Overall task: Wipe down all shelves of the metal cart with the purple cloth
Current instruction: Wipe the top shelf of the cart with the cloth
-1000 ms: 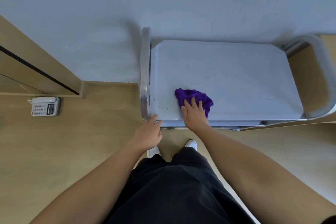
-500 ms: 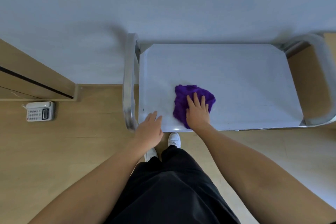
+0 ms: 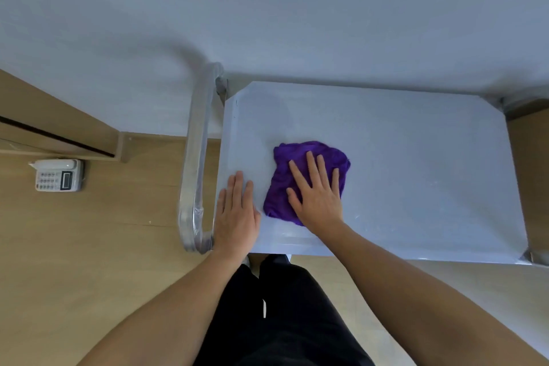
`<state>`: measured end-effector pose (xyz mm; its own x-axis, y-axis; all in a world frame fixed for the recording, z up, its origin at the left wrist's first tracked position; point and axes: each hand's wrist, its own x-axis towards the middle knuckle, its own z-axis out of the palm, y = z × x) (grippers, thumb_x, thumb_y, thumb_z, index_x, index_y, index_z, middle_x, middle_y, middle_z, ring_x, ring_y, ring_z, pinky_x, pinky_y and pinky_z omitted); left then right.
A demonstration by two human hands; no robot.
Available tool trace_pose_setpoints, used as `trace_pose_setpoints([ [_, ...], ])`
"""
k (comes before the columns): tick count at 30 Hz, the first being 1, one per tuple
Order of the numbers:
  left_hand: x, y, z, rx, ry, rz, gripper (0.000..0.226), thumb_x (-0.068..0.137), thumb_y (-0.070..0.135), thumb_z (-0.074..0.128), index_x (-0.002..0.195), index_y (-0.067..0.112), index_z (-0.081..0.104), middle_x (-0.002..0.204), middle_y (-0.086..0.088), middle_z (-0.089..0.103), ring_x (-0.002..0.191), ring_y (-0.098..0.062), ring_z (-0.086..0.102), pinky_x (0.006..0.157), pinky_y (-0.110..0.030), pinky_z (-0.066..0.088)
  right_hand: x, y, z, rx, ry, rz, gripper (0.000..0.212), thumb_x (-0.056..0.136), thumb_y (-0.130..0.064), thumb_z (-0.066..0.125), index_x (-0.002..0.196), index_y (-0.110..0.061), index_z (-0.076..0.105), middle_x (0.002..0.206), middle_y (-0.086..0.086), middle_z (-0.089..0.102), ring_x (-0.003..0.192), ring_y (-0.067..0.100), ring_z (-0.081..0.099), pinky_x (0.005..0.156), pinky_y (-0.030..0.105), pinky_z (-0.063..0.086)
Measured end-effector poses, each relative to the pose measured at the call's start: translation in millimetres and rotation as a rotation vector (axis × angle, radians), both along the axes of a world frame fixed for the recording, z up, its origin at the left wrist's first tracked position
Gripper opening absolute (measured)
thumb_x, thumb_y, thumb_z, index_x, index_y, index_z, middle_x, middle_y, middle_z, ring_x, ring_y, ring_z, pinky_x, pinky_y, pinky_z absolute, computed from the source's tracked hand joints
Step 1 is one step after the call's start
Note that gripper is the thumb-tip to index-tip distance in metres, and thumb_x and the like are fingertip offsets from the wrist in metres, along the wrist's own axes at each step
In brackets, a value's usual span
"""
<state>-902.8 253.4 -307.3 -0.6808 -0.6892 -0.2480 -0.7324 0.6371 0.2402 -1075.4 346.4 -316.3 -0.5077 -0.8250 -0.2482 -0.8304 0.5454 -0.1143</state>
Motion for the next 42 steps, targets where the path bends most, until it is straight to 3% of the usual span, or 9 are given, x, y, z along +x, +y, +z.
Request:
trace_pose_setpoints([
  [4, 4, 6, -15, -0.053, 0.033, 0.013, 0.055, 0.094, 0.019, 0.034, 0.146, 0.002, 0.039, 0.159, -0.019, 0.026, 0.150, -0.030, 0.021, 0.120, -0.048, 0.022, 36, -14, 1, 0.003, -0.002, -0.029, 0.065, 0.093, -0.054, 0.030, 0.152, -0.031, 0.013, 0.161, 0.007, 0.006, 0.148, 0.035, -0.001, 0.114, 0.063, 0.007],
  [7, 8, 5, -22, -0.076, 0.076, 0.025, 0.054, 0.096, 0.020, 0.035, 0.147, 0.002, 0.037, 0.160, -0.018, 0.023, 0.151, -0.029, 0.018, 0.121, -0.048, 0.021, 52, -22, -3, 0.005, -0.007, 0.027, 0.060, 0.097, -0.049, 0.027, 0.152, -0.034, 0.010, 0.162, 0.003, 0.003, 0.148, 0.032, -0.003, 0.114, 0.062, 0.008],
  [13, 4, -3, -20, -0.077, 0.113, 0.045, 0.057, 0.095, 0.016, 0.032, 0.150, 0.003, 0.032, 0.162, -0.015, 0.021, 0.152, -0.026, 0.014, 0.122, -0.046, 0.020, 9, -98, -11, -0.062, 0.008, 0.011, 0.055, 0.099, -0.047, 0.025, 0.151, -0.037, 0.012, 0.162, 0.000, 0.007, 0.148, 0.030, 0.001, 0.116, 0.059, 0.009],
  [17, 5, -2, -21, -0.097, 0.118, 0.038, 0.056, 0.096, 0.017, 0.033, 0.150, 0.005, 0.033, 0.162, -0.014, 0.022, 0.152, -0.025, 0.013, 0.122, -0.045, 0.020, -18, -147, -9, -0.038, -0.015, -0.083, 0.055, 0.100, -0.049, 0.015, 0.151, -0.037, 0.002, 0.162, -0.002, -0.003, 0.148, 0.029, -0.008, 0.117, 0.057, 0.001],
  [27, 2, 3, -18, -0.112, 0.136, 0.039, 0.047, 0.094, 0.014, 0.034, 0.138, 0.003, 0.043, 0.158, -0.017, 0.029, 0.150, -0.029, 0.021, 0.121, -0.048, 0.022, 37, -64, -5, -0.004, -0.003, -0.110, 0.055, 0.101, -0.045, 0.020, 0.152, -0.033, 0.004, 0.162, -0.002, 0.000, 0.148, 0.029, -0.003, 0.116, 0.058, 0.008],
  [29, 1, 1, -18, -0.090, 0.110, 0.036, 0.052, 0.092, 0.014, 0.038, 0.144, 0.004, 0.039, 0.160, -0.017, 0.025, 0.151, -0.029, 0.017, 0.122, -0.048, 0.020, 29, -80, -7, -0.019, -0.024, -0.111, 0.054, 0.101, -0.044, 0.019, 0.152, -0.035, 0.003, 0.162, -0.002, -0.001, 0.148, 0.029, -0.004, 0.116, 0.059, 0.007],
  [32, 2, -2, -20, -0.084, 0.068, 0.025, 0.059, 0.094, 0.019, 0.029, 0.151, 0.005, 0.029, 0.163, -0.016, 0.017, 0.152, -0.028, 0.010, 0.122, -0.047, 0.019, 7, -130, -10, -0.054, -0.044, -0.087, 0.052, 0.102, -0.043, 0.016, 0.152, -0.036, 0.001, 0.162, -0.004, -0.003, 0.148, 0.028, -0.007, 0.116, 0.059, 0.004],
  [36, 4, 1, -23, -0.089, 0.072, 0.029, 0.060, 0.093, 0.020, 0.029, 0.151, 0.004, 0.030, 0.163, -0.016, 0.017, 0.152, -0.027, 0.010, 0.121, -0.047, 0.022, -11, -191, -13, -0.081, -0.024, -0.080, 0.052, 0.102, -0.042, 0.014, 0.152, -0.035, 0.003, 0.162, -0.004, -0.002, 0.148, 0.029, -0.007, 0.116, 0.059, 0.001],
  [42, 1, 2, -20, -0.076, 0.097, 0.031, 0.059, 0.093, 0.022, 0.027, 0.149, 0.004, 0.036, 0.161, -0.015, 0.022, 0.152, -0.026, 0.014, 0.121, -0.046, 0.023, -16, -167, -14, -0.082, 0.003, 0.003, 0.052, 0.102, -0.044, 0.013, 0.152, -0.035, 0.000, 0.162, -0.004, -0.002, 0.148, 0.027, -0.005, 0.118, 0.056, 0.003],
])
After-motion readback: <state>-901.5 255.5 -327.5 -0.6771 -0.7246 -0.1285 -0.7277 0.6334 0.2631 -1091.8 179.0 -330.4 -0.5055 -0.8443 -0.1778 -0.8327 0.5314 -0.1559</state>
